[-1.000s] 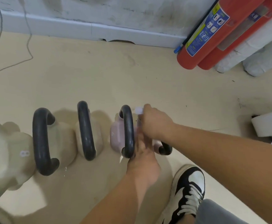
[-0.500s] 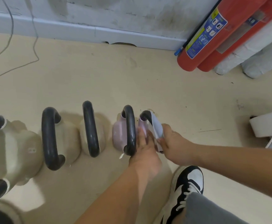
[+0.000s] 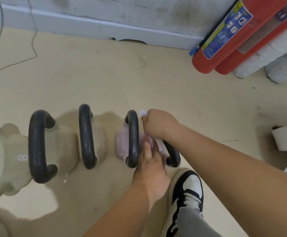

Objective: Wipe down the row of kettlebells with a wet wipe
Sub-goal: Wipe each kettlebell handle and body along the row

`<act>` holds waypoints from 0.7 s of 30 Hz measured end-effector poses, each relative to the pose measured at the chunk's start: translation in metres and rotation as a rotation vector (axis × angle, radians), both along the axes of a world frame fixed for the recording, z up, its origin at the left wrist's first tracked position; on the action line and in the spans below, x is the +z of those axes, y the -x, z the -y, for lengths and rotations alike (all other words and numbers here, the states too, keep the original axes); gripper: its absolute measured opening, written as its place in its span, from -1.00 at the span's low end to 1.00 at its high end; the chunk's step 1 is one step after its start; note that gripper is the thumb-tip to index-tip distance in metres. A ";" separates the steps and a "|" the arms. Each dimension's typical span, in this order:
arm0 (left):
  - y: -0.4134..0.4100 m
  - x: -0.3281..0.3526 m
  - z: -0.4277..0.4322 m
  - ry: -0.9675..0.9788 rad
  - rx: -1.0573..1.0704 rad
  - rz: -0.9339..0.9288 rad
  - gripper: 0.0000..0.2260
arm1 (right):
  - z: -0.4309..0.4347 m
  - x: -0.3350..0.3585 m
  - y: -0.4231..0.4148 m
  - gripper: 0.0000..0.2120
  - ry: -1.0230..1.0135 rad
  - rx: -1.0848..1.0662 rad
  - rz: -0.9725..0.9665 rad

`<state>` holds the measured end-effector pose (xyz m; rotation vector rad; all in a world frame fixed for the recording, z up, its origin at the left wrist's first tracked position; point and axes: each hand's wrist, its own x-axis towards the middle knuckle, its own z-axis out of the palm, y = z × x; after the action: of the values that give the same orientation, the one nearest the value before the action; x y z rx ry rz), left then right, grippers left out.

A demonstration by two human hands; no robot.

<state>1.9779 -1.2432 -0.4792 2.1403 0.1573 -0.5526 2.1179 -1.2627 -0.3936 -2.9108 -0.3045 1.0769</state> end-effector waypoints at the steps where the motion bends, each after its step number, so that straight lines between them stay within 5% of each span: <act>1: 0.000 0.001 -0.001 0.004 -0.014 0.001 -0.37 | 0.008 -0.003 0.009 -0.89 -0.076 -0.049 0.037; 4: 0.001 -0.005 -0.004 0.006 -0.053 -0.010 -0.34 | 0.041 -0.007 0.044 -0.70 -0.336 -0.203 0.086; 10: 0.002 -0.012 -0.008 0.130 -0.054 0.006 -0.14 | 0.073 -0.007 0.101 -0.62 -0.497 -0.283 0.152; 14: 0.005 -0.020 -0.003 -0.044 -0.056 0.107 -0.17 | 0.049 -0.003 0.066 -0.52 -0.347 -0.251 0.129; 17: 0.005 -0.015 -0.002 0.016 -0.042 0.013 -0.17 | 0.020 -0.003 0.019 -0.59 -0.064 -0.086 0.071; 21: 0.006 -0.007 -0.005 -0.003 -0.035 0.056 -0.09 | -0.007 0.000 -0.013 -0.86 0.203 0.134 -0.026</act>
<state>1.9715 -1.2386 -0.4864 2.1629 0.0901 -0.5125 2.1312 -1.2553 -0.3933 -3.0889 -0.4191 1.2326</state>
